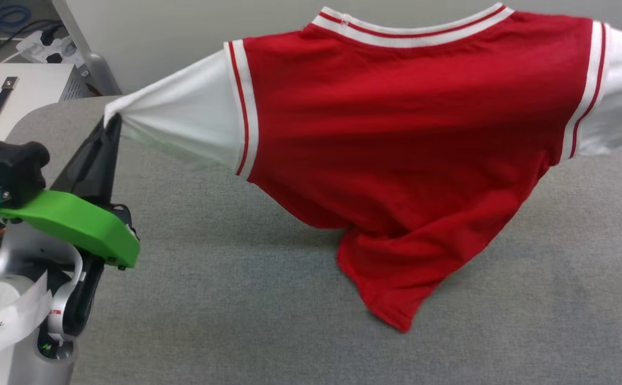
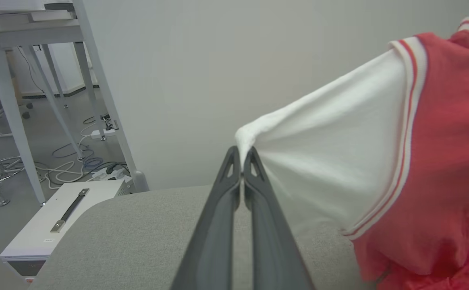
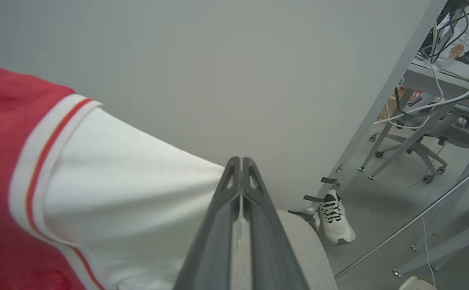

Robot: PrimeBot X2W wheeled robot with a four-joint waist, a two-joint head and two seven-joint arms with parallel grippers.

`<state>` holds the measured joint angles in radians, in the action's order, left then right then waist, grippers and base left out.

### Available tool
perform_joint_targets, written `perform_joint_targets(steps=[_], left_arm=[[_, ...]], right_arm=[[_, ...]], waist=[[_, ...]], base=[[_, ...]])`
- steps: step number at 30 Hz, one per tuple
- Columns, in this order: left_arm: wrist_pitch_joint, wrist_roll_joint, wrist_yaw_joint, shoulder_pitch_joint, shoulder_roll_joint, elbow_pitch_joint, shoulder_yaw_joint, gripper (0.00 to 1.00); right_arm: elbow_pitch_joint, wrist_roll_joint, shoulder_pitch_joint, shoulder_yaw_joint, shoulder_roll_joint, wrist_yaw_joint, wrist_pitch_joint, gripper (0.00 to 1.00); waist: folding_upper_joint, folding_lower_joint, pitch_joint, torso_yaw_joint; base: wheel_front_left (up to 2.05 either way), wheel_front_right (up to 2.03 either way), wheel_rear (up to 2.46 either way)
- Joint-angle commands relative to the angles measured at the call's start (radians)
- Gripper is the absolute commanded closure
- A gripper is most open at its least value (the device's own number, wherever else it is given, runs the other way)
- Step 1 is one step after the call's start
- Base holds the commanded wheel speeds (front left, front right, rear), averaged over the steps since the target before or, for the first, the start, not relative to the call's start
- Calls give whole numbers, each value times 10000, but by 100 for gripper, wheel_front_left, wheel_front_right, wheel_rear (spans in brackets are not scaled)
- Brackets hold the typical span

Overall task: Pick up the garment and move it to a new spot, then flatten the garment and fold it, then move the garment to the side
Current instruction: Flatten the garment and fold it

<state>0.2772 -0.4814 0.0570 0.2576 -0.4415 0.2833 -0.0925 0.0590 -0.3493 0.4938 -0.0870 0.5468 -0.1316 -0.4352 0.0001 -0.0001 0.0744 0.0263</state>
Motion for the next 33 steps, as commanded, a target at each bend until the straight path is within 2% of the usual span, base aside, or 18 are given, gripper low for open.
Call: perform_joint_targets(steps=[1,11,18,25,33], left_arm=[[-246,91,-20,73,-136,109,174,100],[-1335,339,-165,531,-741,409,1014,100],[-1227,235,-310,928,-1084,522,1187,100],[-754,49,-754,2248,-1560,123,989,100],[-146,-327,-1415,5254,-1876,-1208,337,100]], right_arm=[[242,-34,6,-52,34,9,46,100],[1072,-336,258,-325,275,9,59,100],[1048,-633,370,-233,460,9,206,100],[510,-748,1480,269,1003,9,622,100],[-695,-728,4052,1127,1367,9,935,100]], waist=[[-1,1,-137,-28],[-1,1,-442,33],[-1,1,-314,15],[-1,1,533,-78],[-1,1,2307,-180]], base=[[0,0,0],[0,0,0],[0,0,0],[0,0,0],[0,0,0]])
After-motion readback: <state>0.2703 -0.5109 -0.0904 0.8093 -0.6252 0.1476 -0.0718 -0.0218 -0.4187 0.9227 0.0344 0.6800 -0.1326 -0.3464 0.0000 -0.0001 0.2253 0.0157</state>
